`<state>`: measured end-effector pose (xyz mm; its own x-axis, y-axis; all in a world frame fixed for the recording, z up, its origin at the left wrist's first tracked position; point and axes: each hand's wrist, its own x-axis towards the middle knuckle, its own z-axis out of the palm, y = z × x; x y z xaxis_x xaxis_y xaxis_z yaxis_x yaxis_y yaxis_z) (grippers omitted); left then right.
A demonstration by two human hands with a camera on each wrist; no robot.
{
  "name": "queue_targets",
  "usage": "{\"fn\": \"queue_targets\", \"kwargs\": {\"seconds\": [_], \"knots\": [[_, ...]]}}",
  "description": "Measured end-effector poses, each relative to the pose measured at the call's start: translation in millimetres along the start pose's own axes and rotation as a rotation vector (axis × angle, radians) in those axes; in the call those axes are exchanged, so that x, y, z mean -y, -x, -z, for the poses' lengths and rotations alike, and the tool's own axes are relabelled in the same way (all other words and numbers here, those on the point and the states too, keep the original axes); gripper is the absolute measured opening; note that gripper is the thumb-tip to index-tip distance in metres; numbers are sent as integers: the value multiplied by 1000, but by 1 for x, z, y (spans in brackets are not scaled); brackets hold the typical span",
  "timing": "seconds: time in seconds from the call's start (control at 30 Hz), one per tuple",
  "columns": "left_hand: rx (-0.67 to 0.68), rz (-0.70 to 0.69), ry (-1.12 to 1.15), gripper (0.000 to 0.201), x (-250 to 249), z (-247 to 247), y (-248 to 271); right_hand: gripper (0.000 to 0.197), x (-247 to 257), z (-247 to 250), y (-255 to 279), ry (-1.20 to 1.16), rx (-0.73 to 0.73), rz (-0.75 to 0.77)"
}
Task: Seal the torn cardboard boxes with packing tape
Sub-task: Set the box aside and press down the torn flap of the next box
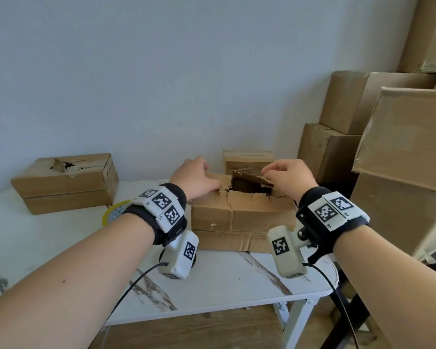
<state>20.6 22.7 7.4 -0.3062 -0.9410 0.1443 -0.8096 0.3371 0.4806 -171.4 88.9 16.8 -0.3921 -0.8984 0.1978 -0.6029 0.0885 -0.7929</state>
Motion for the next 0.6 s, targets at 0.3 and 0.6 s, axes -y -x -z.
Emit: {"fn": "queue_targets", "kwargs": {"seconds": [0.3,0.6], "knots": [[120,-24,14,44,-16,2,-7,14,-5,0,-9,-11,110,5],[121,-90,-245,52,-28,-9,-10,16,-10,2,-15,-55,78,-30]]}}
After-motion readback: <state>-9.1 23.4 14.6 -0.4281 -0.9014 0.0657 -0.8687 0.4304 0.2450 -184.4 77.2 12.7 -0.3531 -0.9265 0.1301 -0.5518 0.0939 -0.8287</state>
